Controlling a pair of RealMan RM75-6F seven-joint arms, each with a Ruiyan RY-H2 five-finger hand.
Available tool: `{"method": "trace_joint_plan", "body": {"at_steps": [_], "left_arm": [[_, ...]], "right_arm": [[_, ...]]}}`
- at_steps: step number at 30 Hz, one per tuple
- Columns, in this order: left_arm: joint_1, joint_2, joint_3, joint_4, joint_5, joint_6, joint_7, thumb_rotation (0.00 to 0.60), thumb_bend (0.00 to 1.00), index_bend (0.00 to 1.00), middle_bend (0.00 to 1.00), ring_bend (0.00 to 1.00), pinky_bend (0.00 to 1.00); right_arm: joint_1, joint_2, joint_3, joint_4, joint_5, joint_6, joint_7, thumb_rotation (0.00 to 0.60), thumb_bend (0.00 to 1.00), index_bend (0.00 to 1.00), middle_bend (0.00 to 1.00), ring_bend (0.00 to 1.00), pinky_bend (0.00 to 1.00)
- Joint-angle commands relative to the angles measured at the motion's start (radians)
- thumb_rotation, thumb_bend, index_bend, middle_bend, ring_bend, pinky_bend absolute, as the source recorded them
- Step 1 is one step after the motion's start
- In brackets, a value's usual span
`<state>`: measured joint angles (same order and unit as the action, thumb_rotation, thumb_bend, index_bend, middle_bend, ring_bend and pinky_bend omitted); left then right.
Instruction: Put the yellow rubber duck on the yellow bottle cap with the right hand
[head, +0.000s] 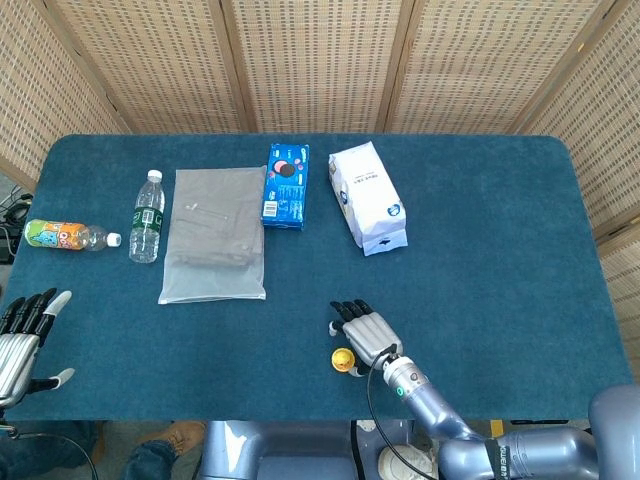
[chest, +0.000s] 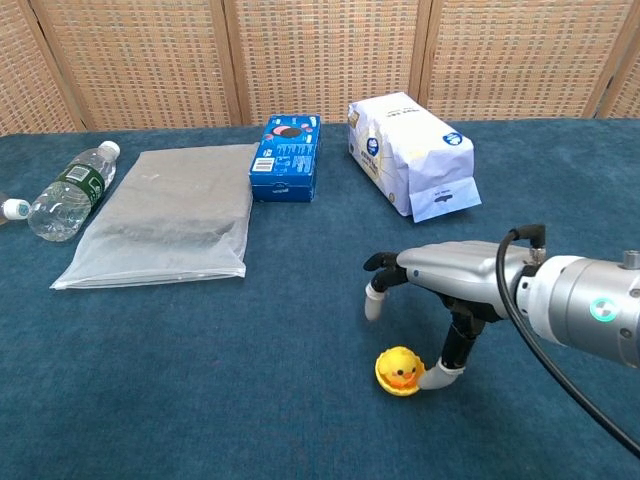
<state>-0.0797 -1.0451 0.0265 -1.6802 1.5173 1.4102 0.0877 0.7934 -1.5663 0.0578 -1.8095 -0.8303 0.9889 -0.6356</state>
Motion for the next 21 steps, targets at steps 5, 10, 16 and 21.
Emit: {"method": "trace_joint_plan", "body": {"at_steps": [5, 10, 16, 21], "left_arm": [[0.001, 0.002, 0.000, 0.001, 0.003, 0.005, -0.006, 0.600, 0.00, 0.00, 0.00, 0.00, 0.00], [0.002, 0.003, 0.001, 0.001, 0.006, 0.008, -0.008, 0.600, 0.00, 0.00, 0.00, 0.00, 0.00], [0.007, 0.002, -0.001, 0.000, 0.011, 0.024, -0.007, 0.600, 0.00, 0.00, 0.00, 0.00, 0.00], [0.015, 0.003, 0.002, -0.002, 0.023, 0.042, -0.011, 0.600, 0.00, 0.00, 0.00, 0.00, 0.00]], "right_arm": [[-0.010, 0.064, -0.009, -0.085, -0.050, 0.047, -0.008, 0.600, 0.05, 0.10, 0.00, 0.00, 0.00], [-0.032, 0.131, -0.018, -0.137, -0.135, 0.082, 0.014, 0.600, 0.02, 0.10, 0.00, 0.00, 0.00], [-0.127, 0.252, -0.084, -0.046, -0.495, 0.195, 0.190, 0.600, 0.00, 0.01, 0.00, 0.00, 0.00], [-0.245, 0.302, -0.123, 0.127, -0.634, 0.350, 0.393, 0.600, 0.00, 0.00, 0.00, 0.00, 0.00]]}}
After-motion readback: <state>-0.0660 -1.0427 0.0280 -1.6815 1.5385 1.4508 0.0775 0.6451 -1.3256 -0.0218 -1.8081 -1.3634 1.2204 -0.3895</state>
